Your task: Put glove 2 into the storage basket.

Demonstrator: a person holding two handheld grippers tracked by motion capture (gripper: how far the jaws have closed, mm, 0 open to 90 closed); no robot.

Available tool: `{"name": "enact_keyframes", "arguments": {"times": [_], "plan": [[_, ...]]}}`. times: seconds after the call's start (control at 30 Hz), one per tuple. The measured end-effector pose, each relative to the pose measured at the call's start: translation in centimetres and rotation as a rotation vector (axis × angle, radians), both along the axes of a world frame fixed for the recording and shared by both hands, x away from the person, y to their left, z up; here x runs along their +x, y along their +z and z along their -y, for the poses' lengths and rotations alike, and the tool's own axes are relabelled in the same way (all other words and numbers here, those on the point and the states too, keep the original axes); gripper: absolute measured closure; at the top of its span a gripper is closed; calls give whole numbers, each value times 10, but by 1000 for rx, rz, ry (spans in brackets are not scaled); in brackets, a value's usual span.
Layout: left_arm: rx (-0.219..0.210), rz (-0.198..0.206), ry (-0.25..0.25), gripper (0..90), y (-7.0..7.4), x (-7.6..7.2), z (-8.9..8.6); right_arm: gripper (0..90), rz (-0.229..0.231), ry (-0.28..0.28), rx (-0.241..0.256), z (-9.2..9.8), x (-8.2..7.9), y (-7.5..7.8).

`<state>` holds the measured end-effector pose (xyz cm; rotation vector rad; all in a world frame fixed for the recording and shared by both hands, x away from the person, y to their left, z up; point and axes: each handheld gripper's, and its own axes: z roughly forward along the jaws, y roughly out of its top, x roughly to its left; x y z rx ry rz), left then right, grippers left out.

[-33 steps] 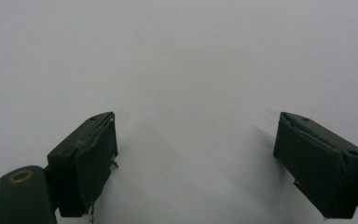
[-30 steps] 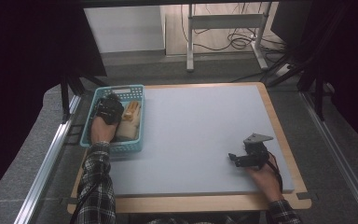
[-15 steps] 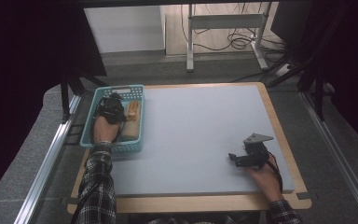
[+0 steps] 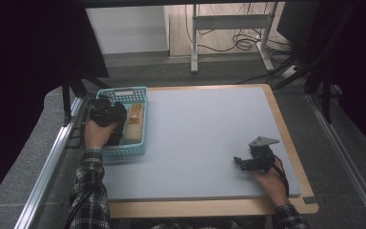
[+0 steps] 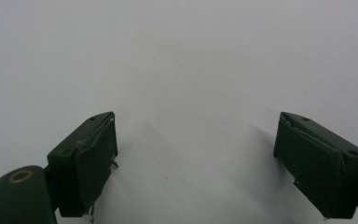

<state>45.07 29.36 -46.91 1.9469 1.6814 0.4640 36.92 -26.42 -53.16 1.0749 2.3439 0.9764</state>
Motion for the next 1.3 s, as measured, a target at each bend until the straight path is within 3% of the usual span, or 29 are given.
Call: {"name": "enact_keyframes", "arguments": {"times": [0.17, 0.3, 0.7, 1.3], "plan": [[-49, 39, -6, 69, 6, -10, -8, 131, 1, 0, -1, 0, 0, 0], [-60, 58, -27, 47, 11, -18, -11, 131, 1, 0, -1, 0, 0, 0], [-63, 94, -88, 20, 20, -34, -5, 132, 3, 0, -4, 0, 0, 0], [-22, 162, -189, 0, 35, -56, 16, 131, 3, 0, -5, 0, 0, 0]]}}
